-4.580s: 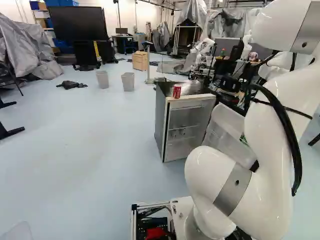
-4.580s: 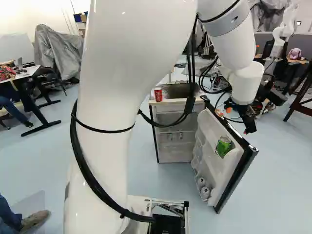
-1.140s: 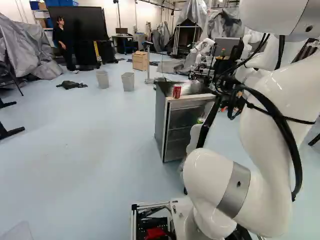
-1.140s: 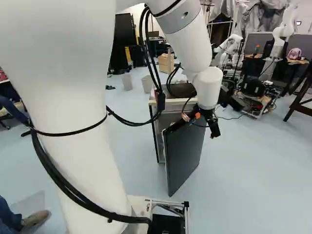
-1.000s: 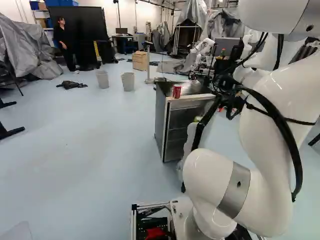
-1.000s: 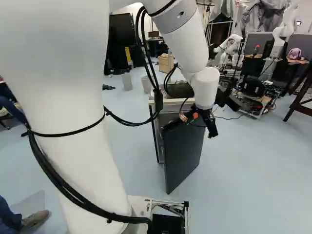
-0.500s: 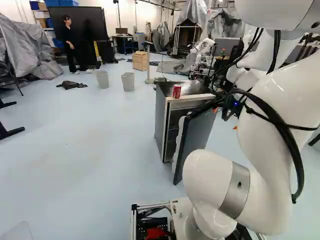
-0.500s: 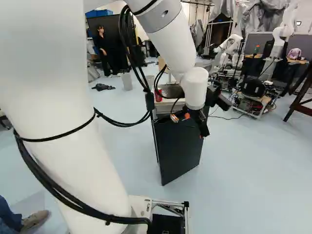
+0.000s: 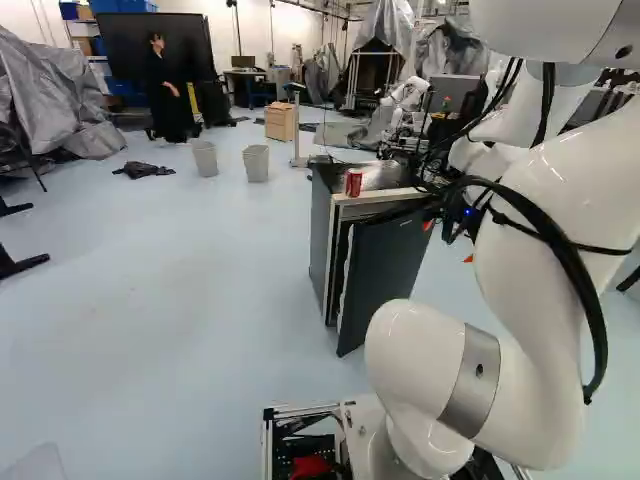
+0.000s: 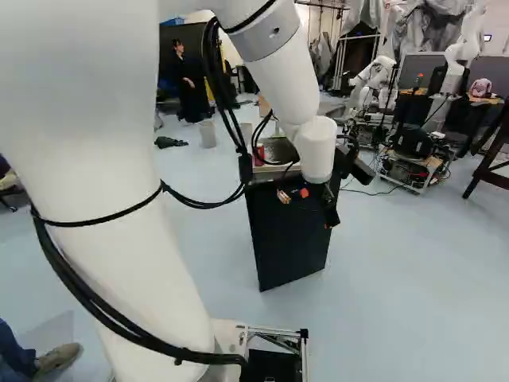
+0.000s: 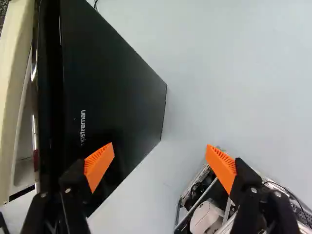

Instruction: Grab a drink from the fridge

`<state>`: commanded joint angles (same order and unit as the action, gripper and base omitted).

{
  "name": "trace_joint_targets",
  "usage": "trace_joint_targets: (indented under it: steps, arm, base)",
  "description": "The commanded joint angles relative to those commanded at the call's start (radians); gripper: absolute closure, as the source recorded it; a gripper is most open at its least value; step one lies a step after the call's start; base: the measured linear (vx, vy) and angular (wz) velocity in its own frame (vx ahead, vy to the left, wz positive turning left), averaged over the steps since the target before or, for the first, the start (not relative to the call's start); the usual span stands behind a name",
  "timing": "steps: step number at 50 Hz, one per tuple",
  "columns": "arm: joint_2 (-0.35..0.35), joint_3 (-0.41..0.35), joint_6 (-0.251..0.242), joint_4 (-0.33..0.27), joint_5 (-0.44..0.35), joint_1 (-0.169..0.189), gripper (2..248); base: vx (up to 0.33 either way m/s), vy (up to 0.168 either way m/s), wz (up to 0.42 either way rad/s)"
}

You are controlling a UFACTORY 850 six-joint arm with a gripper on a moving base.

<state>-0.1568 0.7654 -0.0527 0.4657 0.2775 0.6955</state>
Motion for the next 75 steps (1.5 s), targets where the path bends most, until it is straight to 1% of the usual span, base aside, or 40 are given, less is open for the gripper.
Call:
trace_joint_targets:
  steps: [8, 15, 21, 26, 43, 56, 65, 75]
  arm:
    - [-0.028, 0.006, 0.000, -0.006, -0.038, 0.000, 3]
    - [-0.034, -0.010, 0.000, -0.020, -0.085, -0.001, 3]
    - [-0.031, -0.034, 0.000, -0.042, -0.133, -0.003, 3]
    - [-0.028, -0.055, 0.000, -0.072, -0.175, -0.004, 3]
    - [-0.014, -0.129, 0.000, -0.214, -0.318, -0.011, 3]
    - [-0.004, -0.183, 0.000, -0.338, -0.412, -0.022, 3]
    - [-0.003, -0.215, 0.000, -0.432, -0.466, -0.039, 3]
    - [-0.013, -0.237, 0.000, -0.537, -0.523, -0.067, 3]
  base:
    - [0.000, 0.000, 0.000]
    - [0.000, 0.000, 0.000]
    - [0.000, 0.000, 0.000]
    - [0.000, 0.000, 0.000]
    - [0.000, 0.000, 0.000]
    - [0.000, 0.000, 0.000]
    - [0.000, 0.000, 0.000]
    - [0.000, 0.000, 0.000]
